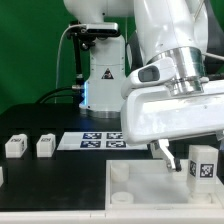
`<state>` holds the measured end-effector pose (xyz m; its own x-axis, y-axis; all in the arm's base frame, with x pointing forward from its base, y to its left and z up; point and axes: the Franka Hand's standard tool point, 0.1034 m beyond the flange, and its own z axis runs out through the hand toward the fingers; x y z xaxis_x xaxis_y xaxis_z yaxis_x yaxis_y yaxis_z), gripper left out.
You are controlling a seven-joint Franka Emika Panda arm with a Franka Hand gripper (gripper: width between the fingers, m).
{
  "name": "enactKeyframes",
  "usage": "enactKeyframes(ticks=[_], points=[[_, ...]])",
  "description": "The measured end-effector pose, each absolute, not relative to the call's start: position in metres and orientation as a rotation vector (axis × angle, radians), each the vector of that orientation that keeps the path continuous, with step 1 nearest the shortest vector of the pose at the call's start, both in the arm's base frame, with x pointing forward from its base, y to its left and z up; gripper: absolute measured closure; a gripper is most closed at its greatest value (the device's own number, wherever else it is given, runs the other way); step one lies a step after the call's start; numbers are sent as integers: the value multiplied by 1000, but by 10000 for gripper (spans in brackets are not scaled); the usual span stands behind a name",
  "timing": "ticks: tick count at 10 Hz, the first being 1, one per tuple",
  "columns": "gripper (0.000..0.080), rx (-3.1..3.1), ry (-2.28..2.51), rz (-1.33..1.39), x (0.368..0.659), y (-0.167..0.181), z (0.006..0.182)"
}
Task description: Assemble one leg
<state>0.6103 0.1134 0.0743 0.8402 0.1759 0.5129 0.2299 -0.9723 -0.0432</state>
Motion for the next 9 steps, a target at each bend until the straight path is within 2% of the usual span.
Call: enactKeyframes(ticks=[2, 3, 4, 7, 9], points=[[151, -2921, -305, -740, 620, 123, 87], [151, -2936, -316, -649, 617, 125, 82], [151, -2957, -316, -442, 616, 127, 81], [151, -2961, -330, -40, 615, 123, 85], [151, -2962, -335, -66, 622, 114, 82]])
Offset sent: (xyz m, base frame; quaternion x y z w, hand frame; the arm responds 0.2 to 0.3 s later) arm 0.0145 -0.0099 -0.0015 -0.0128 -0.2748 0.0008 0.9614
